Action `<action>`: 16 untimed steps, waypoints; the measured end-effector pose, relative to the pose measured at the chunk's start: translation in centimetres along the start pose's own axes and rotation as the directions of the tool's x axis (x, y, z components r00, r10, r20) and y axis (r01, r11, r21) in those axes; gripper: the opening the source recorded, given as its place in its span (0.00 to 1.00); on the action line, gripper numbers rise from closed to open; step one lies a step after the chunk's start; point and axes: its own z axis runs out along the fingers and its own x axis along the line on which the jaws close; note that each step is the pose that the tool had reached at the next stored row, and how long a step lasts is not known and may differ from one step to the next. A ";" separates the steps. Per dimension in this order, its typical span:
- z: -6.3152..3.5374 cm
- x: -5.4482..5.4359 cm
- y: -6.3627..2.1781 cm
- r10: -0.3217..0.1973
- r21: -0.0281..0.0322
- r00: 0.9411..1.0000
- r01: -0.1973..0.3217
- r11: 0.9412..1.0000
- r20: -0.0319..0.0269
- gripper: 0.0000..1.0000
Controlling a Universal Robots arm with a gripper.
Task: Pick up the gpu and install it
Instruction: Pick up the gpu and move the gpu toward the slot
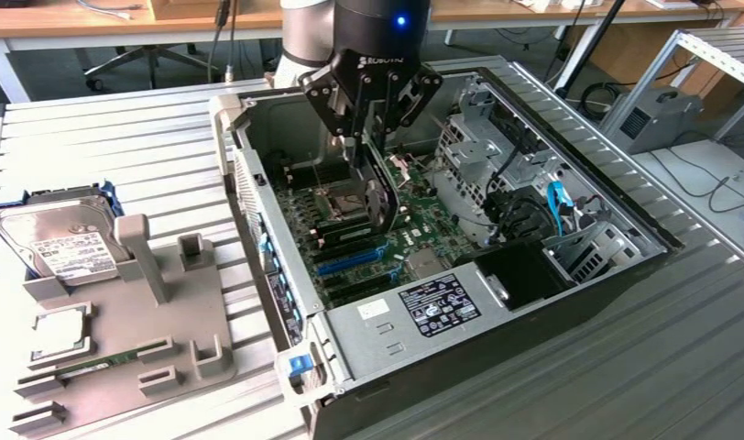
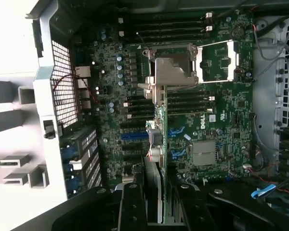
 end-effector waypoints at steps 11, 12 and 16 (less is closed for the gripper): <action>0.52 -0.5 0.08 0.000 0.002 1.000 0.000 1.000 0.000 0.29; 0.56 -0.6 0.09 0.000 0.002 1.000 0.000 1.000 0.000 0.29; 0.71 -0.7 0.11 0.000 0.003 1.000 0.000 1.000 0.000 0.29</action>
